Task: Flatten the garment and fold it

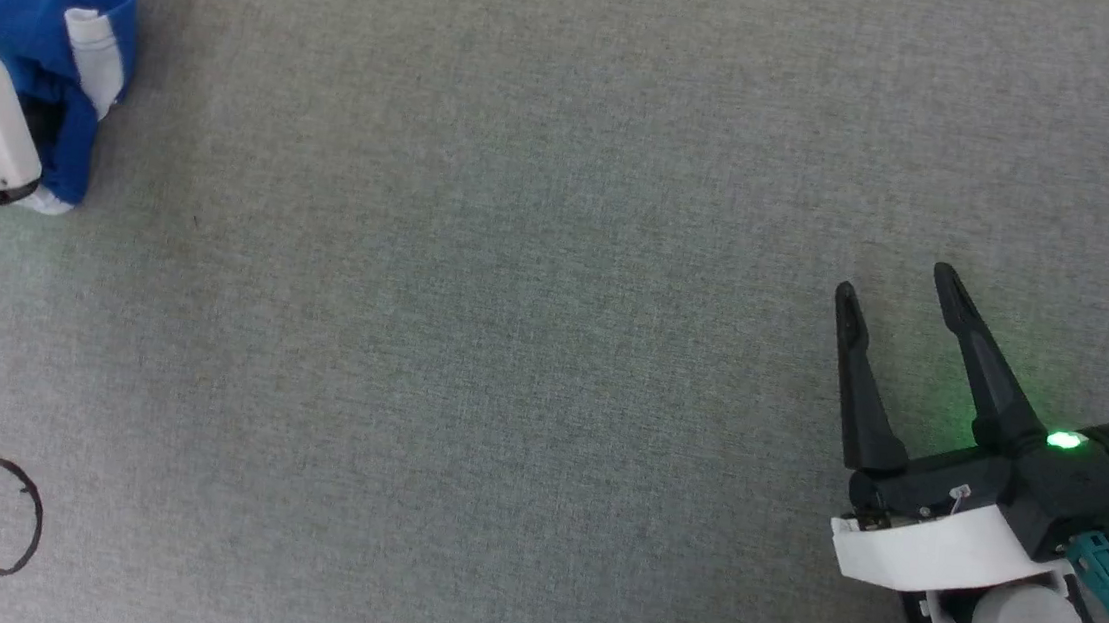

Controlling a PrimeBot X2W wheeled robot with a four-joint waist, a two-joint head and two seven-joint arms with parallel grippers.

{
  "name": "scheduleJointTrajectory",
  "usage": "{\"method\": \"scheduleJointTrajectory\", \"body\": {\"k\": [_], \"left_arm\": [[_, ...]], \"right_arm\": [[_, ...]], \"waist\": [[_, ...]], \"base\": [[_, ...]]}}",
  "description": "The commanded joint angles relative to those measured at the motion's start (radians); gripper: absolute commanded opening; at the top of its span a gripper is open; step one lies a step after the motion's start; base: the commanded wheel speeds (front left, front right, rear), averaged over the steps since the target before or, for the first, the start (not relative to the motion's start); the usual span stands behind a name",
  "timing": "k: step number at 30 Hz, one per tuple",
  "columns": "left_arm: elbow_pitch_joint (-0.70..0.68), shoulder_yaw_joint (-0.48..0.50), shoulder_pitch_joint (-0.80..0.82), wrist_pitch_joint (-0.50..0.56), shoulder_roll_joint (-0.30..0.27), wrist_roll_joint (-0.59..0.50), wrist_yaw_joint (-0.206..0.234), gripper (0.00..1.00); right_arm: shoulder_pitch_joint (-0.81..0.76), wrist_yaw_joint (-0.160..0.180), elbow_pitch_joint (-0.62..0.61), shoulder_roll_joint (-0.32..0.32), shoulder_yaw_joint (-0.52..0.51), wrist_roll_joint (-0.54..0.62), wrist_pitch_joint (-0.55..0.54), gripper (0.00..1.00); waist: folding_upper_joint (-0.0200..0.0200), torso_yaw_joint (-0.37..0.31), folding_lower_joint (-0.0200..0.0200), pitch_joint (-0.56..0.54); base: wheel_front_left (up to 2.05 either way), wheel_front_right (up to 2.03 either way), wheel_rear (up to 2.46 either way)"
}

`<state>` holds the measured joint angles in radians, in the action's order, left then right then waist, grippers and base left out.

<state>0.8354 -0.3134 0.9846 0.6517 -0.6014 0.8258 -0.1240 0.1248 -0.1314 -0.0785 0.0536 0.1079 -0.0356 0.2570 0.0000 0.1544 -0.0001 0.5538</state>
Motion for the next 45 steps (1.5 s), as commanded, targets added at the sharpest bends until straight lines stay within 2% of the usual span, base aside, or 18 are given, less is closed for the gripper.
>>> {"method": "scheduleJointTrajectory", "body": {"k": [1, 6, 13, 16, 20, 23, 28, 37, 40, 45], "left_arm": [[0.017, -0.025, -0.048, -0.018, 0.037, 0.009, -0.007, 0.0], [-0.029, -0.075, -0.067, -0.154, -0.013, -0.015, -0.007, 0.0], [-0.135, -0.118, -0.088, -0.477, -0.089, -0.059, -0.007, 0.0], [-0.181, -0.139, -0.104, -0.592, -0.098, -0.081, -0.007, 0.0], [-0.242, -0.157, -0.13, -0.695, -0.08, -0.096, -0.007, 0.0], [-0.3, -0.174, -0.16, -0.736, -0.055, -0.102, -0.004, 0.0], [-0.411, -0.189, -0.223, -0.769, -0.021, -0.102, 0.025, 0.0], [-0.601, -0.246, -0.31, -0.755, 0.054, -0.099, 0.072, 0.0], [-0.623, -0.265, -0.32, -0.751, 0.073, -0.105, 0.081, 0.0], [-0.632, -0.32, -0.342, -0.75, 0.141, -0.12, 0.095, 0.0]], "right_arm": [[0.012, 0.001, 0.005, -0.003, 0.003, -0.006, 0.005, 1.0], [0.002, 0.001, 0.026, -0.003, 0.012, -0.028, 0.005, 1.0], [-0.028, 0.001, 0.058, -0.003, -0.021, -0.051, 0.005, 1.0], [-0.042, 0.001, 0.061, -0.003, -0.048, -0.053, 0.005, 1.0], [-0.06, 0.001, 0.065, -0.003, -0.07, -0.053, 0.005, 1.0], [-0.071, 0.001, 0.074, -0.003, -0.083, -0.059, 0.005, 1.0], [-0.084, 0.001, 0.078, -0.003, -0.113, -0.057, 0.005, 1.0], [-0.113, 0.001, 0.072, -0.003, -0.158, -0.055, 0.005, 1.0], [-0.114, 0.001, 0.072, -0.003, -0.157, -0.057, 0.005, 1.0], [-0.116, 0.001, 0.076, -0.003, -0.149, -0.063, 0.005, 1.0]], "waist": [[0.0, 0.0, 0.0001, -0.031], [0.0, 0.006, 0.0001, -0.124], [0.0, -0.003, 0.0001, -0.289], [0.0, -0.004, 0.0001, -0.35], [0.0, -0.012, 0.0001, -0.413], [0.0, -0.024, 0.0001, -0.452], [0.0, -0.049, 0.0001, -0.496], [0.0, -0.129, 0.0001, -0.513], [0.0, -0.157, 0.0001, -0.509], [0.0, -0.233, 0.0001, -0.491]], "base": [[0.0, 0.0, 0.0], [0.0, 0.0, 0.0], [0.0, 0.0, 0.0], [0.0, 0.0, 0.0], [0.0, 0.0, 0.0], [0.0, 0.0, 0.0], [0.0, 0.0, 0.0], [0.0, 0.0, 0.0], [0.0, 0.0, 0.0], [0.0, 0.0, 0.0]]}}
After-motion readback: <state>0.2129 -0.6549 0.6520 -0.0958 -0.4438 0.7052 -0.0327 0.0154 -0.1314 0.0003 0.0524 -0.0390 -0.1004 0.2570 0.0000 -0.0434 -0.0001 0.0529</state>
